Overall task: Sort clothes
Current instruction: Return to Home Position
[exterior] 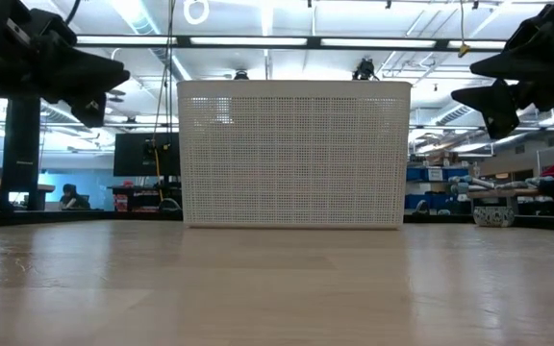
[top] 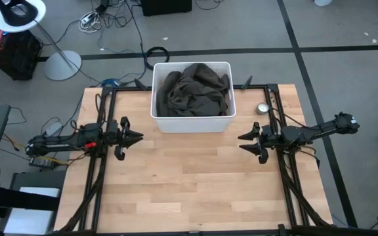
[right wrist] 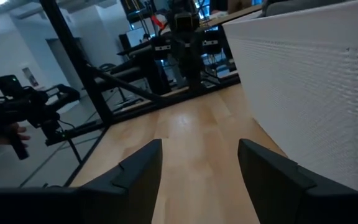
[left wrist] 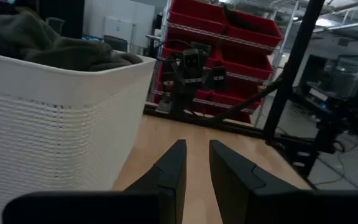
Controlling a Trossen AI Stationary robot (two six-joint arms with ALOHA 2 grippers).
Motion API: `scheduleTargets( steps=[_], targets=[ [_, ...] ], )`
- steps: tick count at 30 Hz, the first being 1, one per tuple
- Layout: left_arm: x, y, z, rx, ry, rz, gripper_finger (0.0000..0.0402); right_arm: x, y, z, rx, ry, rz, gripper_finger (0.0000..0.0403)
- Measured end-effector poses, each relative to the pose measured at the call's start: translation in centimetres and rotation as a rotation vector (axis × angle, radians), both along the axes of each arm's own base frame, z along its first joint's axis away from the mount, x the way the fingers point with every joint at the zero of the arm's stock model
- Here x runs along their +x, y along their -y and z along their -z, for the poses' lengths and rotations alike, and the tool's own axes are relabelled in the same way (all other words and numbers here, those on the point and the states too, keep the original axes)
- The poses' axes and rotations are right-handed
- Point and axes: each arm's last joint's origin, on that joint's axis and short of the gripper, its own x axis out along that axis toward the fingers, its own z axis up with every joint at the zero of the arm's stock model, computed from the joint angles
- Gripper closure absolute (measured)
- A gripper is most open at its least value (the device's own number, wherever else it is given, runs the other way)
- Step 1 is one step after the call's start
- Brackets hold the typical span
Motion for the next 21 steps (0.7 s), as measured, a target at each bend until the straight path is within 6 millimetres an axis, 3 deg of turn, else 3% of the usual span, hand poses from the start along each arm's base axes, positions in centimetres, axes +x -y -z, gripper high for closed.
scheduleTargets(
  steps=[12,21],
  targets=[
    [-0.10,0.10,0.53,0.028,-0.106,-0.001,0.0328,0.00,-0.04,0.10,0.019,-0.009,-0.012,0.0189],
    [-0.11,0.20,0.48,0.027,-0.107,0.034,0.0328,0.01,-0.04,0.30,-0.088,-0.028,-0.014,0.0188]
  ],
)
